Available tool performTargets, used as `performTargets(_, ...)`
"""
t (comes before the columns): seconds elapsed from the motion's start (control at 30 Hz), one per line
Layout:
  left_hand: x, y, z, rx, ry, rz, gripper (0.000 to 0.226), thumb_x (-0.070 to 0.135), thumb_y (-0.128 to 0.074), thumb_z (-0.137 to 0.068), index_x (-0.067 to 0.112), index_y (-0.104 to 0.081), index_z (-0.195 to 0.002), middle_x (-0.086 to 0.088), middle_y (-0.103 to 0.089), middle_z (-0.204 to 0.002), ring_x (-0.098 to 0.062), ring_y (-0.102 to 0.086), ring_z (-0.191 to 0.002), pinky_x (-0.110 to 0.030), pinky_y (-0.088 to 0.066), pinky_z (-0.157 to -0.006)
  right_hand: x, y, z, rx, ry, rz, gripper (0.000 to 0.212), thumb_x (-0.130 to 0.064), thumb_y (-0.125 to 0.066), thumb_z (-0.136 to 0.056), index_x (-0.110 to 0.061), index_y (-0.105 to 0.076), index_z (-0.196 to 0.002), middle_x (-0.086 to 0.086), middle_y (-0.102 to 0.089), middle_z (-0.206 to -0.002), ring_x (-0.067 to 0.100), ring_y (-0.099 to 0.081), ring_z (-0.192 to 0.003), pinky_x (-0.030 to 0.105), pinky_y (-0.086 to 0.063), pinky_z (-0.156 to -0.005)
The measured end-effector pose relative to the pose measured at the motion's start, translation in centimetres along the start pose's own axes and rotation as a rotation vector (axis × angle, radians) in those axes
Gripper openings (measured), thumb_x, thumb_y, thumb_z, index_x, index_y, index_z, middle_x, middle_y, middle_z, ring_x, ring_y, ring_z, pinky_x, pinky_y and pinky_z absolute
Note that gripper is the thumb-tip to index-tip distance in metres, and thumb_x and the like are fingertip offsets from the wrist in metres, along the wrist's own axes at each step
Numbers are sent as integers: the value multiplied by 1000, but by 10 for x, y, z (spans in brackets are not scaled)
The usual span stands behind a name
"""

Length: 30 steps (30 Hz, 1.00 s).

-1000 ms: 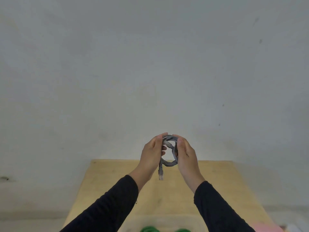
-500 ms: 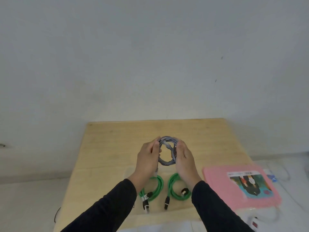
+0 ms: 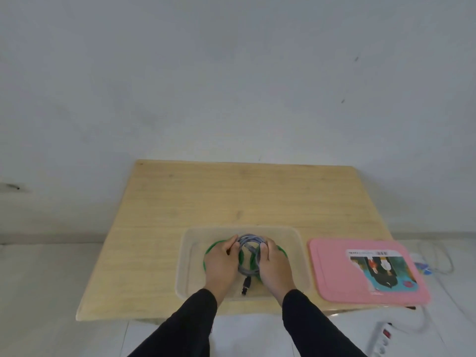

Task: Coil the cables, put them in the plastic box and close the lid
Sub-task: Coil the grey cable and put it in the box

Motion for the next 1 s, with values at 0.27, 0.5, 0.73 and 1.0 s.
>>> performTargets(0.27,3,-9,-5,34,-24,-177,33,22,-45,-96,17,-58,-125,-6,-67,-113,-18,-60,-102,-17,-39,-82,7,-6,-7,6,-15,196,31,-21,-33,-97,-5,-49,-119,14,-49,-115,26,-53,-95,33,-45,-84)
performTargets(0.5,13,-10,1,31,-121,-353,38,23,-34,-98,10,-48,-131,-9,-56,-125,-22,-46,-118,-26,-34,-99,-10,3,6,94,105,469,50,-26,-38,-93,-1,-30,-136,12,-47,-127,27,-44,-114,34,-43,-89)
performTargets(0.73,22,-8,11,25,-286,-552,38,21,-47,-94,5,-49,-129,-12,-59,-121,-24,-51,-115,-29,-40,-99,-17,0,14,96,223,535,65,-35,-13,-84,1,-49,-124,15,-56,-122,30,-52,-115,39,-43,-98)
performTargets(1.0,41,-8,25,54,-510,-807,36,13,-82,-64,0,-70,-95,-8,-73,-83,-23,-68,-78,-24,-56,-72,-24,9,19,129,280,617,51,-29,-27,-86,0,-59,-112,13,-66,-109,29,-60,-106,44,-47,-95)
Point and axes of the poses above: each hand's wrist, its own z-axis away from the middle knuckle, its own y-axis out of the back of the hand, x = y × z, the point moved 8 cm from there along -z, towards the middle knuckle
